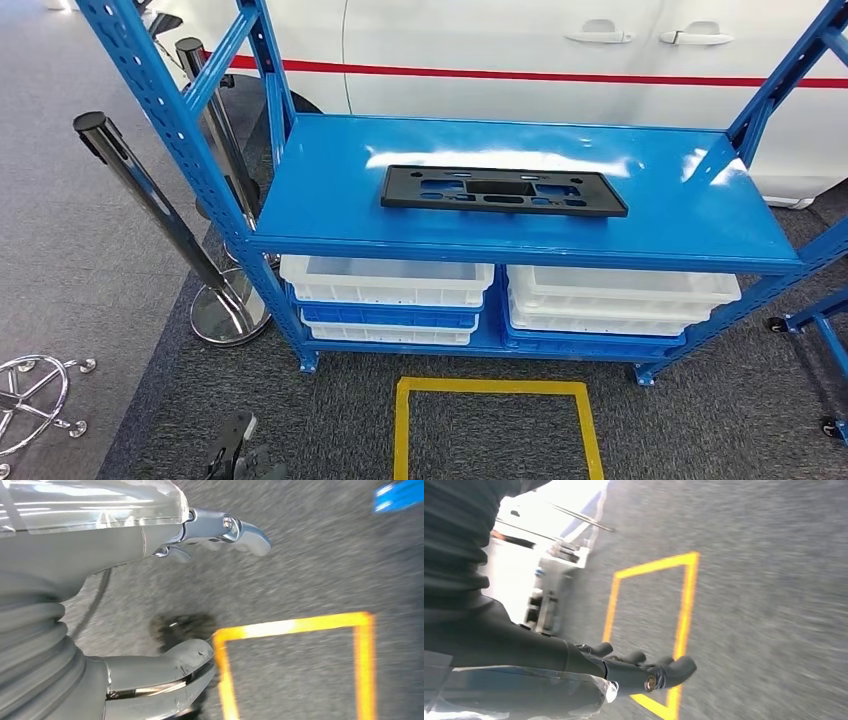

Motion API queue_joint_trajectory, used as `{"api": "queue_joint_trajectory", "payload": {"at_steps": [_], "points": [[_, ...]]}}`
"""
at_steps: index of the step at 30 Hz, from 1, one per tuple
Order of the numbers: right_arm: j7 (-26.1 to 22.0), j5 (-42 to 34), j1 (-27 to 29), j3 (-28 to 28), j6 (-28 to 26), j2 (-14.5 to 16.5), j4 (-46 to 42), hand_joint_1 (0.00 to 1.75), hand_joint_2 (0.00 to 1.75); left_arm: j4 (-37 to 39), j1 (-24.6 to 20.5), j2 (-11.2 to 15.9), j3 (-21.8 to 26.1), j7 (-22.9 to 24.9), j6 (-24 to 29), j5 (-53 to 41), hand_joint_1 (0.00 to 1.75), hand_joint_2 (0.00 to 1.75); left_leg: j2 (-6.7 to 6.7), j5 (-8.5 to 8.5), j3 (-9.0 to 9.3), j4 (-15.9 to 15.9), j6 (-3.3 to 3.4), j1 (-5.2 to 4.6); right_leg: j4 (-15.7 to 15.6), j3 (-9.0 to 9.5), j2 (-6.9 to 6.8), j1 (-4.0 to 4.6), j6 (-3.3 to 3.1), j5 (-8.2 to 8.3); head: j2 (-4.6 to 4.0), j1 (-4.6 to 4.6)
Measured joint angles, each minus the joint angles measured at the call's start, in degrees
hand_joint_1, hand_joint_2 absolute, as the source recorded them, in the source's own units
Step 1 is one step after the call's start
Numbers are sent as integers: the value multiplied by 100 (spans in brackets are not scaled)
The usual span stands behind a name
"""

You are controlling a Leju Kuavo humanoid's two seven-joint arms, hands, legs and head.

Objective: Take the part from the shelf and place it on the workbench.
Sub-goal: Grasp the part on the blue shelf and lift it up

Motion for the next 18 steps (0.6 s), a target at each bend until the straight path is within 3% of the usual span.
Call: {"api": "queue_joint_trajectory", "payload": {"at_steps": [1, 2, 3, 4, 6, 8, 11, 13, 15, 16, 17, 18], "points": [[1, 0, 29, 0, 0, -4, 60, 0, 131, -51, -18, 2, 1, 1, 1, 0, 0, 175, -14, -1, -10, 8, -1, -7, 282, -146, -2, 2, -1, -85, 0, 0], [1, 0, 33, 0, -1, -8, 93, 0, 87, -81, -10, 3, 3, 2, 1, 1, 0, 175, -26, -5, -14, 13, -4, -13, 366, -198, -6, 2, -4, -52, 0, -1], [0, 0, 14, 0, -1, -12, 90, 0, 87, -82, 25, 4, 4, 5, 2, 1, 0, 175, -36, -10, -11, 19, -11, -15, 195, -124, -12, 2, -12, 102, 1, -1], [-2, 0, -31, 0, -1, -14, 45, 0, 87, -50, 85, 2, 5, 9, 2, 2, 0, 175, -43, -18, 0, 24, -24, -14, -175, 53, -21, 2, -26, 323, 1, -1], [-9, 0, -218, 0, -1, -17, -168, 0, 175, 128, 290, -6, 6, 19, 1, 2, 0, 175, -22, -47, 5, 36, -75, -20, -931, 424, -35, 21, -70, 649, 0, -2], [-19, 0, -508, 0, 0, -19, -502, 0, 175, 436, 570, -11, 6, 27, 0, 2, 0, 175, 17, -65, 2, 39, -153, -29, -1187, 540, -29, 59, -117, 722, 0, -5], [-27, 0, -1025, 0, 2, -4, -1098, 0, 175, 1007, 1065, -23, 3, 33, -1, 2, 0, 175, 52, -120, 2, 103, -253, -25, -1215, 522, 5, 46, -202, 755, 0, -5], [-28, 0, -1357, 0, 2, 9, -1516, 0, 175, 1403, 1386, -24, 0, 35, -2, 2, 0, 175, 58, -397, -176, 520, -313, -9, -1245, 521, 27, 19, -267, 779, 0, -8], [-27, 0, -1620, -2, -1, 9, -1888, 0, 175, 1780, 1654, -11, -1, 36, -1, 2, 0, 175, 60, -796, -557, 1305, -359, 2, -1239, 501, 51, 27, -292, 781, 0, -10], [-27, 0, -1713, -3, -2, 7, -2032, 0, 175, 1932, 1764, -2, -1, 37, 0, 2, 0, 175, 60, -904, -718, 1630, -374, 5, -1235, 493, 67, 30, -292, 781, 0, -9], [-27, 0, -1772, -4, -3, 5, -2135, 0, 175, 2042, 1847, 5, -1, 37, 0, 2, 0, 175, 61, -900, -794, 1772, -381, 7, -1230, 490, 80, 30, -291, 780, 1, -10], [-27, 0, -1795, -5, -3, 4, -2196, 0, 175, 2109, 1887, 12, -1, 37, 0, 2, 0, 175, 62, -781, -757, 1677, -381, 9, -1227, 492, 89, 27, -288, 778, 1, -10]]}}
